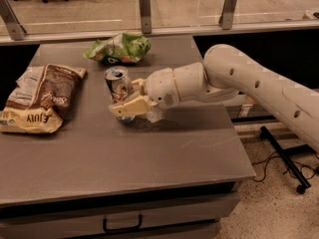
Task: Move redbull can near brown chip bag
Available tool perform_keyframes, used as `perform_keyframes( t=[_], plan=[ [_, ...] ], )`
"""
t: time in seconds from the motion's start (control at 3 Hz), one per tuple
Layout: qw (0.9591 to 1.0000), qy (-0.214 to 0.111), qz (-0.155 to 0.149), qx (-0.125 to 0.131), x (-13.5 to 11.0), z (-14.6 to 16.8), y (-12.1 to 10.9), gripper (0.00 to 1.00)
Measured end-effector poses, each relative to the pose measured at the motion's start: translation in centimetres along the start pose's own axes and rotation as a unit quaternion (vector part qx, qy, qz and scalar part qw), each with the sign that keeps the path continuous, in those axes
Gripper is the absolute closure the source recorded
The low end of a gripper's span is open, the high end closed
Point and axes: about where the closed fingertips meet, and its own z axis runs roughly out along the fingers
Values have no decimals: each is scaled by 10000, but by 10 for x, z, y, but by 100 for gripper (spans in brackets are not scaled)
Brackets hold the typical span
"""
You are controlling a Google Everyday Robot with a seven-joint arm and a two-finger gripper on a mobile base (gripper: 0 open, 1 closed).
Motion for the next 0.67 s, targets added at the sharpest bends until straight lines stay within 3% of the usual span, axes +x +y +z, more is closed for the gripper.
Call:
perform_keyframes(
  t=[0.67],
  plan=[
    [9994, -95, -273, -183, -18, 57, -22, 100]
  ],
)
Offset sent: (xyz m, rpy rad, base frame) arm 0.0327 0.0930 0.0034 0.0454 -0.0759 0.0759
